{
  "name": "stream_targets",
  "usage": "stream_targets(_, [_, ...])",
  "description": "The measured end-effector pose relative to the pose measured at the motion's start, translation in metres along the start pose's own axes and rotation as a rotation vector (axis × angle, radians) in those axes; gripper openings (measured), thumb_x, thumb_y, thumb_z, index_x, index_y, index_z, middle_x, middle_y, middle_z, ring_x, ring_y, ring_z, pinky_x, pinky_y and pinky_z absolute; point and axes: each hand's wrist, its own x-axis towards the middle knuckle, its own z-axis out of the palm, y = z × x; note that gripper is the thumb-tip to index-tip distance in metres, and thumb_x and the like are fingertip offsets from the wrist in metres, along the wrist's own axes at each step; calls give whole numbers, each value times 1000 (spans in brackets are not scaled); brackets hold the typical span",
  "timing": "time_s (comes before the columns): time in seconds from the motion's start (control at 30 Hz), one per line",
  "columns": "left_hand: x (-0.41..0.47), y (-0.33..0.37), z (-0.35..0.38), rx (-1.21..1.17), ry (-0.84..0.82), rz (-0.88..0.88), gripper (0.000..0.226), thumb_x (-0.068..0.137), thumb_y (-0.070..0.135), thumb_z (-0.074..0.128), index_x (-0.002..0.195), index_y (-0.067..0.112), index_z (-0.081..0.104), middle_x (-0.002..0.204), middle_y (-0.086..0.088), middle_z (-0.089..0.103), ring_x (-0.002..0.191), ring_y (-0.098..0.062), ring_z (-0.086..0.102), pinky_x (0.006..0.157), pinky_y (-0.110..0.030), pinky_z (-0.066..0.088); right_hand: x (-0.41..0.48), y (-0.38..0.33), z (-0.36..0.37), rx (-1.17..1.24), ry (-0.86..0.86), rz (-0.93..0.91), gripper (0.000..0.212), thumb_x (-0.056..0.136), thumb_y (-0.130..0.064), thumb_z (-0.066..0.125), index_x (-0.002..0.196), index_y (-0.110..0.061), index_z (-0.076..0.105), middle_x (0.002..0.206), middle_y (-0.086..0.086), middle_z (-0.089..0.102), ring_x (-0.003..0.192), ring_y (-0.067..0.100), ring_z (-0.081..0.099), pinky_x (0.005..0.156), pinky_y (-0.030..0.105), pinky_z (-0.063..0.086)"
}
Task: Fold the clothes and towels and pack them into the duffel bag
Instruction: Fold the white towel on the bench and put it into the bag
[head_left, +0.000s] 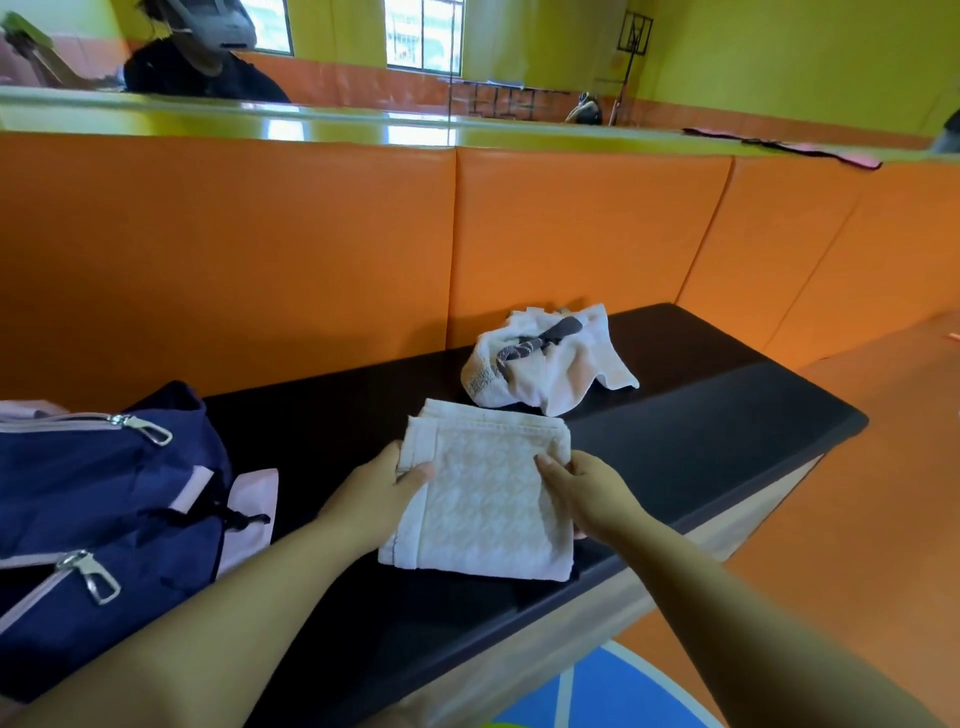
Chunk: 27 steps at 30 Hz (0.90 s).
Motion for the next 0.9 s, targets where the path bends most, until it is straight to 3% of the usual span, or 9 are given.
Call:
stream_targets(0.07, [11,0,5,11,-5,-29,26,92,46,46,114,32,53,109,9,64,98,-13,62,91,-43,50,14,4,1,-60,31,21,37,94,-48,45,81,-16,59,81,3,66,70,21,64,69,39,57])
stream_targets(0.27, [30,-1,15,160,29,-97,28,90,49,48,95,23,52,91,2,65,80,-16,64,78,-43,54,37,18,11,-132,48,113,47,92,-46,50,58,-14,44,58,2,49,54,18,48,54,30,41])
stream_targets(0.33, [29,1,15,259,97,-101,31,87,52,51,93,21,48,85,2,63,73,-18,62,64,-37,52,39,19,12,-141,72,132,46,90,-47,52,60,-14,45,59,1,47,53,16,45,51,28,37])
stream_targets(0.4, [24,3,16,353,229,-35,35,84,48,59,99,20,45,93,2,58,78,-19,59,60,-33,47,37,16,13,-172,126,154,39,87,-51,55,78,-14,48,68,0,51,58,17,48,50,29,36])
stream_targets(0.5, [14,-1,18,337,393,233,39,79,35,70,107,15,52,111,-2,50,99,-21,52,75,-30,44,25,14,11,-276,311,49,41,86,-51,57,102,-16,42,83,-2,55,67,19,54,51,32,39])
stream_targets(0.6, [-4,-9,14,365,308,511,41,78,49,58,106,18,56,109,7,47,103,-16,40,82,-27,37,5,15,8,-357,409,-241,40,86,-49,56,110,-19,49,103,-3,54,85,15,52,70,31,48])
stream_targets(0.73, [-22,-30,13,600,-23,608,65,77,66,44,129,27,47,136,10,42,123,-6,22,103,-27,22,-26,30,9,-537,148,-617,57,81,-64,46,118,-22,54,120,-2,53,106,17,51,90,33,46])
stream_targets(0.83, [-21,-35,12,627,-69,579,68,81,59,49,139,28,38,146,11,35,129,-1,13,107,-25,21,-33,40,12,-667,-67,-551,66,82,-58,55,138,-28,39,143,-9,38,129,15,38,106,33,37])
stream_targets(0.9, [-20,-32,12,622,-34,565,55,87,44,56,137,25,43,143,10,41,130,-4,24,108,-29,28,-34,41,13,-617,-61,-481,65,83,-48,61,140,-29,36,146,-10,37,131,15,38,106,31,38])
